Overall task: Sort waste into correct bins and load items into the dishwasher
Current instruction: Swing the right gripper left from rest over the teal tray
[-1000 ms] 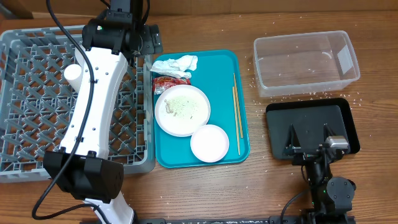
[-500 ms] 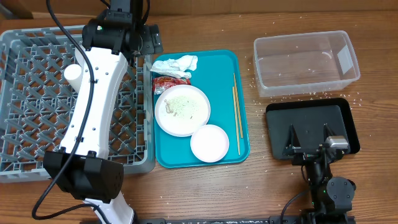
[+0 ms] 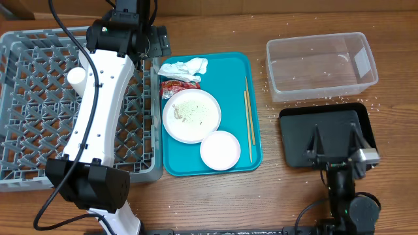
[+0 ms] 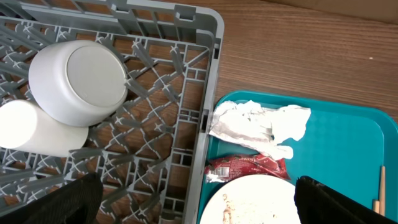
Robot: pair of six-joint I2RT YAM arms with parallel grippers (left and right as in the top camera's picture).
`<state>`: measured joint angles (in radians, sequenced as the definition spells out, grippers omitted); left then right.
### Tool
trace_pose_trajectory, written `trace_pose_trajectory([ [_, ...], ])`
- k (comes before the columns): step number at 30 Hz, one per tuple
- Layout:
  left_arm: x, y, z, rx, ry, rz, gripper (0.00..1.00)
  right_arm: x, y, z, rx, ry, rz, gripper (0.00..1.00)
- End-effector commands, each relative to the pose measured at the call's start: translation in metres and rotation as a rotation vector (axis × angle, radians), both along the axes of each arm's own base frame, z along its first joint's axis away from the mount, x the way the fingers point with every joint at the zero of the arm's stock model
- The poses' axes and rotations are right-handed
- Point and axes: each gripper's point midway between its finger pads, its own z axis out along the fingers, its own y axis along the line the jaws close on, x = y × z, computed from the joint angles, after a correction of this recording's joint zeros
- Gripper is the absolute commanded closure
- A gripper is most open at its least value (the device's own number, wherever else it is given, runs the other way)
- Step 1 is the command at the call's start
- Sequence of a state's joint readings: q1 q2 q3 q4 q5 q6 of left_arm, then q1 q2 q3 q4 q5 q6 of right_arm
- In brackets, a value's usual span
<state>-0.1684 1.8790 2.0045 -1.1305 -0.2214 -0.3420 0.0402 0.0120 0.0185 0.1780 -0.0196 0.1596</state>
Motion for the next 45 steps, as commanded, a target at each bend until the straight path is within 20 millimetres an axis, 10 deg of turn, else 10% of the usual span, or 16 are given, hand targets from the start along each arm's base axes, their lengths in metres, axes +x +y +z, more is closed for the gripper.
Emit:
trace_pose_trajectory([
  [1, 0.001, 0.001, 0.000, 0.002, -0.004, 0.020, 0.00, -0.013, 0.040, 0.014, 0.151, -0.039, 0.290, 0.00],
  [13, 0.001, 0.001, 0.000, 0.002, -0.004, 0.020, 0.00, -0.070, 0.012, 0.131, 0.443, -0.465, 0.333, 0.00],
  [18, 0.001, 0.001, 0.000, 0.002, -0.004, 0.020, 0.00, -0.039, 0.030, 0.153, 0.266, -0.220, 0.295, 0.00],
  [30, 0.001, 0.001, 0.000, 0.002, -0.004, 0.020, 0.00, 0.076, 0.086, 0.126, -0.035, 0.688, 0.462, 0.00],
  [45, 0.001, 0.001, 0.000, 0.002, -0.004, 0.020, 0.00, 0.113, 0.207, 0.042, -0.032, 1.158, 0.862, 0.00],
])
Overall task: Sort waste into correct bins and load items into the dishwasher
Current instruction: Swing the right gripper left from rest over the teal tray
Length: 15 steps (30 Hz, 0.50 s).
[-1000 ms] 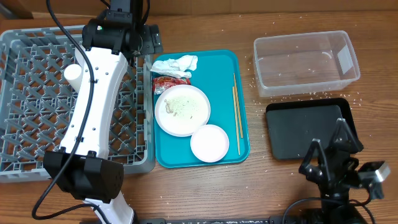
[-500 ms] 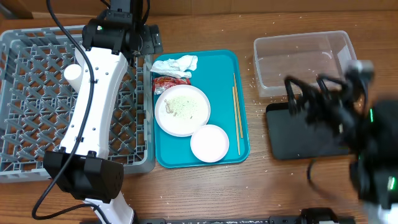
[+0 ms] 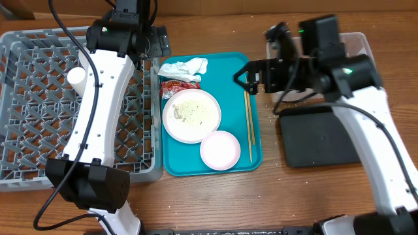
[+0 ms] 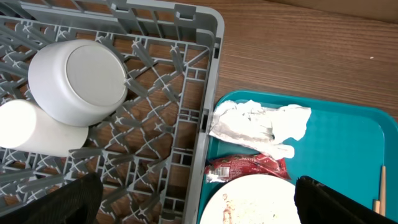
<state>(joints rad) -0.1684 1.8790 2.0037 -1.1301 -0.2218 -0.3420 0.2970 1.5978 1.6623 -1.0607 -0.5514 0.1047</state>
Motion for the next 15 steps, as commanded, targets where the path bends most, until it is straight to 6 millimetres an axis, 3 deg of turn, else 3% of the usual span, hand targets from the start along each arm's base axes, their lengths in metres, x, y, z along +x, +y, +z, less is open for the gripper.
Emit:
trace_pose_trajectory([
  [1, 0.001, 0.001, 0.000, 0.002, -0.004, 0.020, 0.00, 0.002, 0.022, -0.005, 0.056, 0.038, 0.062, 0.00],
  [6, 0.001, 0.001, 0.000, 0.002, -0.004, 0.020, 0.00, 0.007, 0.046, -0.038, 0.034, 0.125, 0.073, 0.00],
  [10, 0.001, 0.001, 0.000, 0.002, -0.004, 0.020, 0.00, 0.002, 0.059, -0.069, -0.082, 0.188, 0.010, 0.01],
  [12, 0.001, 0.001, 0.000, 0.002, -0.004, 0.020, 0.00, -0.006, 0.060, -0.077, -0.124, 0.238, -0.038, 0.15],
  [13, 0.001, 0.001, 0.000, 0.002, -0.004, 0.020, 0.00, -0.021, 0.064, -0.083, -0.163, 0.278, -0.035, 0.21],
  [15, 0.001, 0.001, 0.000, 0.002, -0.004, 0.020, 0.00, -0.042, 0.070, -0.091, -0.227, 0.317, -0.016, 0.21],
])
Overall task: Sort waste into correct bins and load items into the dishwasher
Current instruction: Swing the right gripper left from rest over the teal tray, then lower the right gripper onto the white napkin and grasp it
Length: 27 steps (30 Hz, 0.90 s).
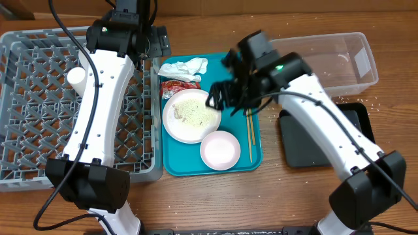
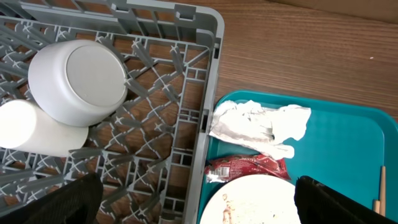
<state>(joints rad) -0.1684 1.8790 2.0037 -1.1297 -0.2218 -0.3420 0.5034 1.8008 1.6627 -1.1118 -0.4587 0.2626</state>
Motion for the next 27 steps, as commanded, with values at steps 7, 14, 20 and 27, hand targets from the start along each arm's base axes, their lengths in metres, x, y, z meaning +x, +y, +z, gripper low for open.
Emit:
trace_pose_trajectory([
  [7, 0.001, 0.001, 0.000, 0.002, -0.004, 0.020, 0.00, -0.064, 0.023, -0.034, -0.329, -0.016, -0.038, 0.15],
  [14, 0.001, 0.001, 0.000, 0.002, -0.004, 0.020, 0.00, -0.079, 0.050, -0.043, -0.327, -0.055, -0.109, 0.21],
  [20, 0.001, 0.001, 0.000, 0.001, -0.004, 0.020, 0.00, -0.041, 0.035, -0.041, -0.379, -0.199, -0.289, 0.20],
  [27, 0.001, 0.001, 0.000, 0.002, -0.004, 0.020, 0.00, 0.021, 0.016, -0.026, -0.307, -0.300, -0.392, 0.21],
])
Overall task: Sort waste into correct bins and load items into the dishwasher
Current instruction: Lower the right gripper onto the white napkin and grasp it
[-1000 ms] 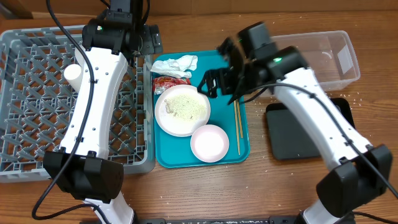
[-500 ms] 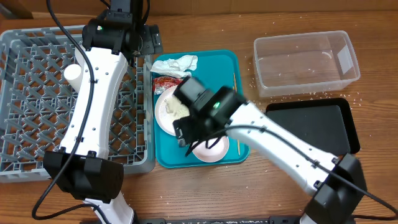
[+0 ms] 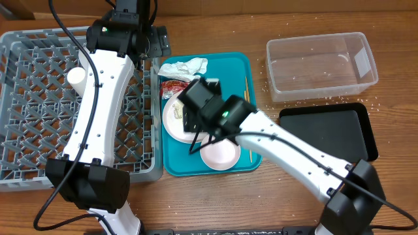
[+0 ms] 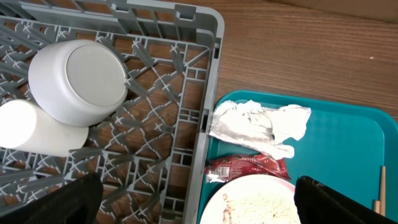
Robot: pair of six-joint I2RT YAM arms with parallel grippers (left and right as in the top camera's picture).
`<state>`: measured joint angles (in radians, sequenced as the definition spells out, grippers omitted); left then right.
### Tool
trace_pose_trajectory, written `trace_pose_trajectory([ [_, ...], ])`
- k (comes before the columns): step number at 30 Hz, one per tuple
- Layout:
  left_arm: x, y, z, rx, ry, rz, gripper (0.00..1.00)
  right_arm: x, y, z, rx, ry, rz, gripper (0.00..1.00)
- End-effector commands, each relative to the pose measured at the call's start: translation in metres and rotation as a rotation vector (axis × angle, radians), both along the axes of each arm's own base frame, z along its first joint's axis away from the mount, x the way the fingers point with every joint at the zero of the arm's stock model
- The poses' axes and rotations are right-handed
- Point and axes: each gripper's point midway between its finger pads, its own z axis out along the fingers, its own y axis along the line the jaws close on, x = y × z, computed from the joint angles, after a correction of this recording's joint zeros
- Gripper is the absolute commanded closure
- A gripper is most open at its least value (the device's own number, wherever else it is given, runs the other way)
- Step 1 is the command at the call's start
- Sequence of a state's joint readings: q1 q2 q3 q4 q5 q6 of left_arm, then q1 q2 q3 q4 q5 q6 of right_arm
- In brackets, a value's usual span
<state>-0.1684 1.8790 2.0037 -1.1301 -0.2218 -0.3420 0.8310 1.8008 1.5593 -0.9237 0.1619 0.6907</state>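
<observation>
A white plate [image 3: 169, 109] with food crumbs lies on the teal tray [image 3: 232, 65]; my right arm covers most of it. My right gripper [image 3: 189, 123] is down over the plate's left half, its jaws hidden from above. A small white bowl [image 3: 219, 155] sits just in front of the plate. Behind the plate lie a crumpled napkin [image 4: 261, 124] and a red wrapper [image 4: 249, 167]. My left gripper [image 4: 208, 200] hangs wide open over the seam between the rack and the tray, holding nothing.
The grey dish rack [image 3: 39, 104] on the left holds an upturned white bowl [image 4: 79, 79] and a white cup [image 4: 31, 130]. Chopsticks [image 3: 246, 88] lie along the tray's right side. A clear bin [image 3: 320, 65] and a black bin [image 3: 326, 134] stand at the right.
My right gripper has moved left and down from the plate's right edge to its left half, with the arm now lying across plate and bowl. The left arm has not moved.
At first my right arm was folded at the table's front right, by the black bin. Then it hung near the clear bin, next to the tray's right edge. Later it was over the plate's right rim, and now lies across the plate. The left gripper stayed open throughout.
</observation>
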Motion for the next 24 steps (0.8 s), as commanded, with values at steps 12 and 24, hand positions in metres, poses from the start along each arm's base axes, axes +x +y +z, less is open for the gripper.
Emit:
trace_pose_trajectory([
  [12, 0.001, 0.001, 0.000, 0.001, -0.004, 0.020, 0.00, 0.100, -0.017, 0.036, 0.210, -0.208, -0.026, 0.37],
  [24, 0.001, 0.001, 0.000, 0.002, -0.004, 0.020, 0.00, 0.163, 0.028, -0.006, 0.346, -0.339, -0.060, 0.33],
])
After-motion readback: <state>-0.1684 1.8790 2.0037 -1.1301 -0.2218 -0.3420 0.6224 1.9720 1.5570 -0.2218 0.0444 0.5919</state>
